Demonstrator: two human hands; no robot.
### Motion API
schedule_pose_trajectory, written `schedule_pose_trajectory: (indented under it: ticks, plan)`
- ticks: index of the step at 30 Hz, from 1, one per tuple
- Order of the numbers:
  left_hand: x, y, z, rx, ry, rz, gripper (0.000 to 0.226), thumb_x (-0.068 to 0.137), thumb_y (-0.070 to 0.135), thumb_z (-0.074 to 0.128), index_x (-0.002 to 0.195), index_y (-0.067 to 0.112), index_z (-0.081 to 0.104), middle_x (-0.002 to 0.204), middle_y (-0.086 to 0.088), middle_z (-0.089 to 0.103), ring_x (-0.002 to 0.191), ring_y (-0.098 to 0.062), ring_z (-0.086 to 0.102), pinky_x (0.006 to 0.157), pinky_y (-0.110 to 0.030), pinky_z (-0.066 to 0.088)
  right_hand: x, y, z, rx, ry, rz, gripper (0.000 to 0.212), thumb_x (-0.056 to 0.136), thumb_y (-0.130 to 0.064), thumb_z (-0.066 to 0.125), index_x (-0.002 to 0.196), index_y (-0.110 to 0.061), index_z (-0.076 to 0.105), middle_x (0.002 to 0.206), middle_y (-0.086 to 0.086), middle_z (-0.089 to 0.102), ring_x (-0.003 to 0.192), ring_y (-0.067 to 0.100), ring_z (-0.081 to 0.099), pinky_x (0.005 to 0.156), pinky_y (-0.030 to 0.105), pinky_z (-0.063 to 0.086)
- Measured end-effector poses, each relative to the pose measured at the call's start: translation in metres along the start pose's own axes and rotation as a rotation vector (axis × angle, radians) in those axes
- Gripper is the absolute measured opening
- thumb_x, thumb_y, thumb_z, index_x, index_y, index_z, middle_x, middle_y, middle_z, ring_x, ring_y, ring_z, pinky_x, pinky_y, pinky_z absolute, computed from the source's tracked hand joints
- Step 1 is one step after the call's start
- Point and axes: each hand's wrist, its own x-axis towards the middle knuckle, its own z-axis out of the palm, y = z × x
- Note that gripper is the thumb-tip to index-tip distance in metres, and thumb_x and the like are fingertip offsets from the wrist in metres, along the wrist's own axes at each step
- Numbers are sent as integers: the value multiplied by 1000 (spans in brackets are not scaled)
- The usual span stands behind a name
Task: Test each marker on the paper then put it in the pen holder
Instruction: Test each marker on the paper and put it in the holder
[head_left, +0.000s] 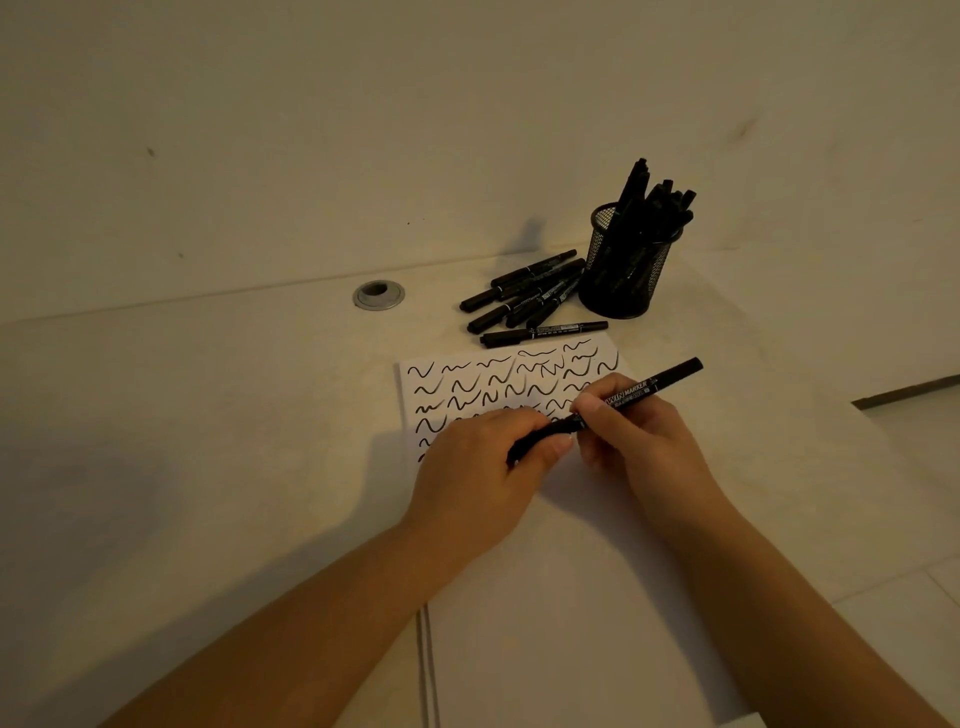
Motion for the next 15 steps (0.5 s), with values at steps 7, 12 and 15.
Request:
schedule_pose_trajectory:
  ticks: [7,12,15]
  plan:
    - [0,5,-2,-72,74,-7,25,91,37,43,88,20,62,56,14,44,55,-2,45,51,-13,29,2,3,-3,287,-77,57,21,80,-27,51,69,-17,66,49,5,55,46,15,48,47,20,41]
    - [-5,8,2,-37,81,-28,32,89,39,31,84,17,54,53,11,39,50,-5,40,49,-17,25,3,5,-1,303,-60,75,13,82,-21,52,75,-11,52,50,5,54,47,16,48,49,22,42]
    - [-5,8,3,3,73,-21,36,88,40,28,84,16,54,53,10,39,50,-6,38,48,-19,24,2,7,-1,282,-52,69,15,83,-22,54,72,-13,50,50,5,54,48,16,47,51,24,41]
